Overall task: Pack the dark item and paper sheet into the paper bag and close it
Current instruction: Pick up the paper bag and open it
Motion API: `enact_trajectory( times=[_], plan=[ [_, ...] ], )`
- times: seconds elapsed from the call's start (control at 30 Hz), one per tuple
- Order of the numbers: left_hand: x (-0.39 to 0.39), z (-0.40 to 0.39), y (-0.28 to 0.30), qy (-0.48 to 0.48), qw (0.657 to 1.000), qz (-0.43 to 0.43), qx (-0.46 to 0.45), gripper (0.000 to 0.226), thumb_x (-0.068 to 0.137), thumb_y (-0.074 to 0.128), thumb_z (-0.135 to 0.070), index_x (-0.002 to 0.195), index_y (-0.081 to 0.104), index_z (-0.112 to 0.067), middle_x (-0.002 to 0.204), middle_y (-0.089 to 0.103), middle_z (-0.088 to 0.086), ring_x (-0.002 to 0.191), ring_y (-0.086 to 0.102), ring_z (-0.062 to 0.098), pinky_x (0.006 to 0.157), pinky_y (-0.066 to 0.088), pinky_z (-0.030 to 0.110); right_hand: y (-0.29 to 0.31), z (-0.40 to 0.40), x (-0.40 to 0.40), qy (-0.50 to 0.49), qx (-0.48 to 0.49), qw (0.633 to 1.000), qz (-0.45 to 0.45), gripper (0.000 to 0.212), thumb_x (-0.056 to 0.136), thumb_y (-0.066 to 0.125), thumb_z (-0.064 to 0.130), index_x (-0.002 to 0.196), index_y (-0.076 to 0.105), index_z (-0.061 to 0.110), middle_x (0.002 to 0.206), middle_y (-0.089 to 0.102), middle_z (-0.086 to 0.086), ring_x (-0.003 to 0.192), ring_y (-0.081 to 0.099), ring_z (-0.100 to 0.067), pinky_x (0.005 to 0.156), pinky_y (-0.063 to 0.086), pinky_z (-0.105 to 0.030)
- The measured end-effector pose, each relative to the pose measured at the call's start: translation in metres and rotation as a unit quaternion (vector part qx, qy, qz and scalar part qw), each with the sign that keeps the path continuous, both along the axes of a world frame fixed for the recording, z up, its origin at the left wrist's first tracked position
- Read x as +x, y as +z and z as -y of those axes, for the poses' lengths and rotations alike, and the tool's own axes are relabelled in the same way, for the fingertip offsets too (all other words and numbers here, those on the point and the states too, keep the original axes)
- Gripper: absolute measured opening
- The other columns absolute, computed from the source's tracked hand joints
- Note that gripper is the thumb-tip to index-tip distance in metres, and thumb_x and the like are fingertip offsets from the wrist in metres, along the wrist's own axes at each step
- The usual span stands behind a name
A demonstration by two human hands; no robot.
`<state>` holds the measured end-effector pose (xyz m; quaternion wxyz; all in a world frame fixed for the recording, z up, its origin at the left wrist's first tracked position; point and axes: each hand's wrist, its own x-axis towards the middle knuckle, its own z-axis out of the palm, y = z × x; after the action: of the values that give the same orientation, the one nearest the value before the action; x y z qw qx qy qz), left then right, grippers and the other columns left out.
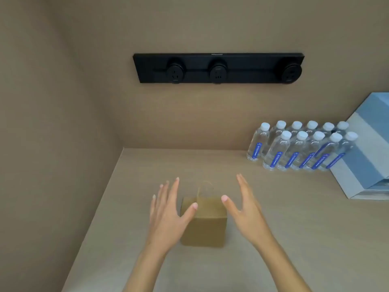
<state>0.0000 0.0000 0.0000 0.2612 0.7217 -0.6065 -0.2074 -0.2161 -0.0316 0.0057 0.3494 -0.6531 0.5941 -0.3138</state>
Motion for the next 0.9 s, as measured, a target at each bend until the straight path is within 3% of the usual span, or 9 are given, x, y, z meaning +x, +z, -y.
enact_trajectory(
  times=[0.1,0.17,0.23,0.27,0.37,0.53,0.7,0.77,0.9],
  plan=[
    [-0.003,0.0,-0.017,0.019,0.989,-0.114,0.092,0.087,0.082,0.054,-0.063,0.153,0.014,-0.031,0.161,0.027,-0.004,0.149,0.02,0.018,0.12,0.02,0.038,-0.018,-0.003,0.004,-0.038,0.076,0.996,0.033,0.066,0.094,0.053,0.044,0.15,0.03,0.018,0.15,0.039,0.006,0.141,0.032,-0.012,0.112,0.025,-0.029],
    [-0.006,0.0,-0.025,0.031,0.973,-0.185,0.135,0.084,0.083,0.062,-0.054,0.151,0.027,-0.019,0.149,0.047,0.0,0.135,0.046,0.015,0.109,0.039,0.03,-0.025,-0.002,0.006,-0.058,0.123,0.99,0.032,0.039,0.097,0.051,0.037,0.122,0.06,0.009,0.118,0.065,-0.004,0.114,0.057,-0.019,0.093,0.039,-0.029],
    [-0.008,-0.001,-0.027,0.025,0.961,-0.238,0.138,0.059,0.084,0.068,-0.043,0.134,0.05,-0.019,0.124,0.067,-0.006,0.103,0.064,-0.005,0.086,0.05,0.011,-0.027,-0.001,0.008,-0.04,0.168,0.984,0.048,0.041,0.098,0.049,0.038,0.08,0.063,0.004,0.077,0.056,-0.006,0.078,0.053,-0.018,0.07,0.038,-0.032],
    [-0.008,-0.001,-0.027,0.022,0.955,-0.261,0.136,0.047,0.083,0.07,-0.04,0.125,0.058,-0.022,0.115,0.071,-0.007,0.093,0.067,-0.008,0.079,0.051,0.01,-0.027,-0.001,0.008,-0.037,0.19,0.98,0.054,0.046,0.098,0.049,0.039,0.073,0.059,0.001,0.072,0.048,-0.007,0.072,0.046,-0.016,0.065,0.034,-0.032],
    [-0.005,-0.002,-0.032,0.034,0.934,-0.328,0.139,0.047,0.081,0.075,-0.036,0.121,0.062,-0.017,0.108,0.075,-0.005,0.091,0.072,0.002,0.081,0.056,0.024,-0.029,-0.005,0.008,-0.041,0.198,0.973,0.11,0.044,0.097,0.054,0.034,0.073,0.064,-0.002,0.07,0.053,-0.005,0.069,0.048,-0.015,0.065,0.035,-0.031],
    [-0.004,-0.007,-0.034,0.052,0.92,-0.365,0.135,0.04,0.073,0.081,-0.032,0.108,0.065,-0.02,0.102,0.075,-0.004,0.09,0.072,0.007,0.072,0.054,0.019,-0.031,-0.013,0.01,-0.046,0.196,0.954,0.221,0.035,0.095,0.058,0.02,0.07,0.056,-0.005,0.072,0.048,-0.01,0.072,0.044,-0.018,0.066,0.03,-0.032],
    [-0.011,-0.006,-0.032,0.056,0.933,-0.346,0.078,0.027,0.067,0.08,-0.024,0.088,0.063,-0.022,0.079,0.071,-0.004,0.069,0.064,0.008,0.065,0.052,0.029,-0.029,-0.018,0.01,-0.04,0.157,0.939,0.303,0.008,0.09,0.064,0.004,0.095,0.069,0.0,0.094,0.075,-0.014,0.084,0.07,-0.018,0.075,0.053,-0.026],
    [-0.014,-0.003,-0.03,0.06,0.943,-0.323,0.054,0.023,0.071,0.08,-0.015,0.084,0.063,-0.023,0.076,0.069,-0.003,0.068,0.062,0.012,0.068,0.053,0.039,-0.028,-0.019,0.011,-0.011,0.135,0.946,0.294,0.017,0.085,0.067,-0.002,0.1,0.07,0.005,0.096,0.076,-0.008,0.084,0.071,-0.014,0.073,0.055,-0.023],
    [-0.023,0.002,-0.026,0.086,0.964,-0.252,0.012,0.028,0.074,0.081,-0.013,0.094,0.064,-0.022,0.094,0.066,0.0,0.088,0.064,0.025,0.081,0.054,0.041,-0.029,-0.021,0.016,0.013,0.028,0.992,0.125,0.005,0.082,0.068,0.01,0.078,0.065,0.01,0.078,0.055,0.003,0.065,0.052,-0.01,0.061,0.041,-0.021]
  ],
)
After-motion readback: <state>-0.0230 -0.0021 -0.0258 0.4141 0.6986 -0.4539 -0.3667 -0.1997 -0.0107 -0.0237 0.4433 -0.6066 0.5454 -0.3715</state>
